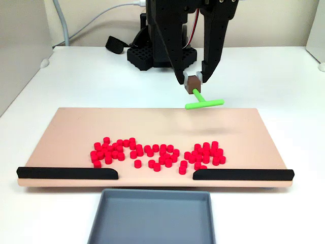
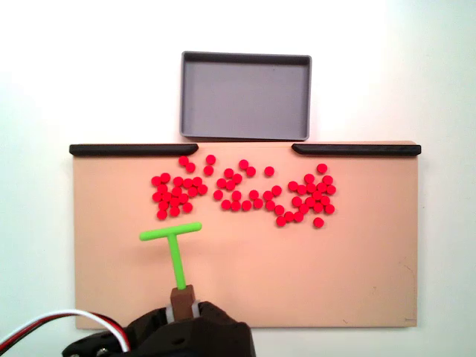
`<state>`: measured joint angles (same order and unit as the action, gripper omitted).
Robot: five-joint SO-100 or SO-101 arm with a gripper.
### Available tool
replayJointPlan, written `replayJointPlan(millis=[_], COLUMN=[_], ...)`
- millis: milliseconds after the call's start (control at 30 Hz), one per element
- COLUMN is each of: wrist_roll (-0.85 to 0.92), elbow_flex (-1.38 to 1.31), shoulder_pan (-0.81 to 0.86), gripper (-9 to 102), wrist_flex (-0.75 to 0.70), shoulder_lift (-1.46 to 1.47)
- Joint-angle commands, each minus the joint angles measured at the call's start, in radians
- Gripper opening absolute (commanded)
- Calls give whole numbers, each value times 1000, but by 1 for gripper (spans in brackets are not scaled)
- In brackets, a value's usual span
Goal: Grasp a green tool by the dark brown handle.
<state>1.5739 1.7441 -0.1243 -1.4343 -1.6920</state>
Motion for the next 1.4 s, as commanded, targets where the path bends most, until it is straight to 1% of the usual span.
replayJointPlan(millis=[0, 1067, 1133, 1367], wrist_roll=[26, 156, 158, 83], elbow_flex=[-35, -75, -75, -77], shoulder_pan=[29, 172, 173, 170], gripper=[0, 0, 0, 0], wrist_flex=[3, 5, 5, 3], shoulder_lift=[-60, 37, 34, 11])
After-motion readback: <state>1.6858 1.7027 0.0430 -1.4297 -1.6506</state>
